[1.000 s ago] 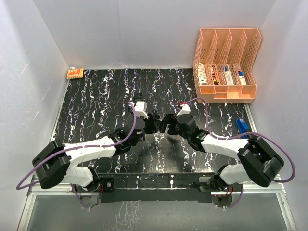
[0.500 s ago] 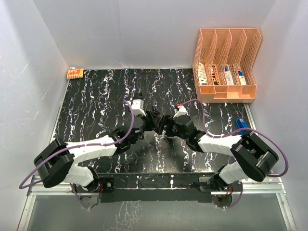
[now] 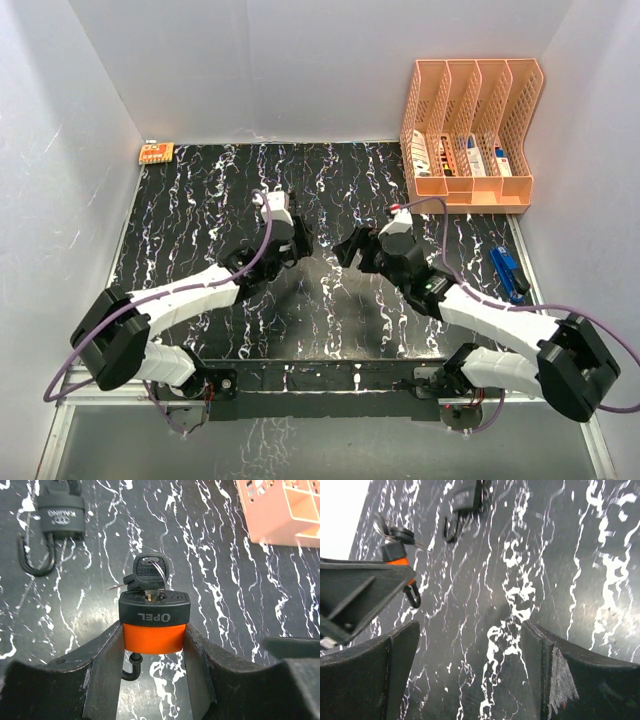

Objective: Unlock with the key

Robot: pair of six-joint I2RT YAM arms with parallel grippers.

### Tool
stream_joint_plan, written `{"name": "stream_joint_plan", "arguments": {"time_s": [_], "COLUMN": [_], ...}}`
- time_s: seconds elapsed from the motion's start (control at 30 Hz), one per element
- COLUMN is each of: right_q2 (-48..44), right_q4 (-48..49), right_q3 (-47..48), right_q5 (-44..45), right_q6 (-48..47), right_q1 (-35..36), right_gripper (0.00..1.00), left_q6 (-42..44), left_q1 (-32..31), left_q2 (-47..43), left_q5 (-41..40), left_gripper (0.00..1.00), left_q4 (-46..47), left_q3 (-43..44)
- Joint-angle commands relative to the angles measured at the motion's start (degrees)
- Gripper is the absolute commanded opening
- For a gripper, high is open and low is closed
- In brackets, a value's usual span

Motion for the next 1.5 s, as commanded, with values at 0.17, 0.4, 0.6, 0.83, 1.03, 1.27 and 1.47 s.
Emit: {"name": "stream_joint_plan", "arguments": {"time_s": [0.17,0.4,0.6,0.83,1.03,1.27,1.47], "right_q2": [-13.08,-18.83,-22.64,-23.93,-23.97,-25.72,-28.36], "right_q4": [-10.5,-14.91,-16.27,-17.01,-18.6,-19.59,-21.89], "right_q3": [2.1,0.08,-0.74,-0.73,-0.33,-0.54,-0.74], "right_q5": [2.1,2.24,3.17,0.78,1.56,2.0,3.79], "right_q6": [-2.53,-3.02,-3.47,-3.49,-4.61,-4.79,-5.42], "right_q1": [-0.54,-0.5,-0.5,-0.52,-0.57,-0.54,-0.53], "right_gripper": [0.9,0.98,0.98,0.98,0.98,0.98,0.98], "left_q6": [0.08,-3.03,-4.27,-6.16,-6.33,-4.58,-2.2], "left_q1": [2.02,2.02,1.93,1.86,0.95,-0.32,-0.43], "left_q2": [4.63,16.0,24.03,30.2,31.48,29.73,26.22], "left_q5": [2.84,5.5,7.08,8.25,9.54,9.09,7.64], "left_gripper": [0.0,0.0,0.0,0.0,0.01,0.6,0.99], "left_q4": [-7.15,-7.95,-7.73,-6.78,-6.65,-6.97,-7.48], "left_q3": [7.06,11.51,15.82,18.09,19.65,20.11,19.88]}}
